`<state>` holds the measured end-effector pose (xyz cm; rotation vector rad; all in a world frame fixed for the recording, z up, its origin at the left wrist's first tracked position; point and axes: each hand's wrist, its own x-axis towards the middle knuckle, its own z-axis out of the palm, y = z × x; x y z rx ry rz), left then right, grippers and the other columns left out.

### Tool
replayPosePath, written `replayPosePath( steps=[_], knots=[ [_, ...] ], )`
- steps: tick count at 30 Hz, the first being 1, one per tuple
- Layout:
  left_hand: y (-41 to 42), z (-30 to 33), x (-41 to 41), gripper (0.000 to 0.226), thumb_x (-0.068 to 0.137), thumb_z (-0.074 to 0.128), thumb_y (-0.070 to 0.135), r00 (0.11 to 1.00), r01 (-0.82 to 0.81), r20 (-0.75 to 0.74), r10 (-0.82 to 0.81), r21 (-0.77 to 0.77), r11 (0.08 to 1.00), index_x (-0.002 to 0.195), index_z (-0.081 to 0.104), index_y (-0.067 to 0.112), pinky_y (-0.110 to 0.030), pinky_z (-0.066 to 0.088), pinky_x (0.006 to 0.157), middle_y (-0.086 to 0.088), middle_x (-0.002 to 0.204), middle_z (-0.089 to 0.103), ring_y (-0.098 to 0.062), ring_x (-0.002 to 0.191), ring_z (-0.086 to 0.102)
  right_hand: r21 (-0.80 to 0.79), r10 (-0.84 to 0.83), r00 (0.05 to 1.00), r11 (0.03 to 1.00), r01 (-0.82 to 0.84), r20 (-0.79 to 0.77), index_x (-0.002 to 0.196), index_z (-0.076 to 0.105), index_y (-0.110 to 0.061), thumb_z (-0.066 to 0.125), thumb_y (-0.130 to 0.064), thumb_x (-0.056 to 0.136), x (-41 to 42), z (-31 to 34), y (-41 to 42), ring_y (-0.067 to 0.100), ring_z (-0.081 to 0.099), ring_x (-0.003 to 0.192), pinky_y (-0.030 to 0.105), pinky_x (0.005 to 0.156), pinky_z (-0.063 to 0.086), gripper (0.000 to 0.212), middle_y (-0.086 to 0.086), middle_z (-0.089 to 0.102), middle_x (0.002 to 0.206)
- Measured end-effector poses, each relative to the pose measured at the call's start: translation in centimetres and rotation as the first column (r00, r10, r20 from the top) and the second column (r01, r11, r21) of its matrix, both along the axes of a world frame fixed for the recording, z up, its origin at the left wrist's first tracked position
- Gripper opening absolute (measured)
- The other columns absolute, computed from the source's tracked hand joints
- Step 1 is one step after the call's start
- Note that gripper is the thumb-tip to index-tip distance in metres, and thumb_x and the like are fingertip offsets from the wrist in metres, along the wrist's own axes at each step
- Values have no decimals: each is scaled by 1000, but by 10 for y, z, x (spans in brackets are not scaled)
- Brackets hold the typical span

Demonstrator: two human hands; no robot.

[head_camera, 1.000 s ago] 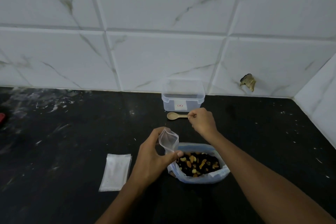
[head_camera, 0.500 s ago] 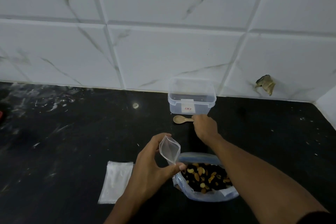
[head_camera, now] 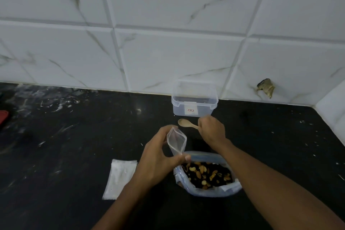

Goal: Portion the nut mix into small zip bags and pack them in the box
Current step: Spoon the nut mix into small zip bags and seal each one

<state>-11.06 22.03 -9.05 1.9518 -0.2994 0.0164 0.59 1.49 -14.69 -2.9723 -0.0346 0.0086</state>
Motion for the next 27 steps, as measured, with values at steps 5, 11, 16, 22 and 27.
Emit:
replayPosePath(
  steps=[5,11,16,22,27],
  knots=[
    [-3,13,-2,71,70,85,34,999,30,25,-29,-27,999,128,46,37,-18,49,95,28,121,55,6,116,54,193,-53,998,979,58,-30,82,66,-18,61,-20,90,-35,46,-10,11,60,64,28,57,51,10,-1,65,73],
    [-6,13,-17,69,68,82,39,996,84,22,-83,-39,996,126,43,42,-15,48,93,26,122,54,5,117,54,350,-103,991,928,125,-81,85,65,-21,67,-19,87,-96,77,-37,6,63,70,24,62,51,4,-6,65,75],
    [-10,-4,-32,67,72,85,25,991,130,12,-130,-60,990,126,48,36,-15,50,92,19,122,58,2,115,57,343,-74,993,934,100,-88,88,69,-21,66,-15,88,-136,68,-53,4,63,74,18,64,49,7,-9,66,79],
    [-7,-28,-43,64,73,84,26,980,173,-81,-181,-95,980,123,48,41,-21,53,89,21,122,57,0,117,56,104,-15,1000,994,15,0,87,65,-16,56,-14,93,-161,42,-52,13,58,71,27,63,50,10,-1,61,83],
    [-6,-47,-46,66,69,82,43,955,206,-191,-227,-124,971,126,48,42,-36,54,96,20,126,55,-5,120,56,-39,34,999,999,-33,17,111,62,-11,55,-11,93,-170,22,-43,15,57,80,20,64,37,19,4,58,100]
  ],
)
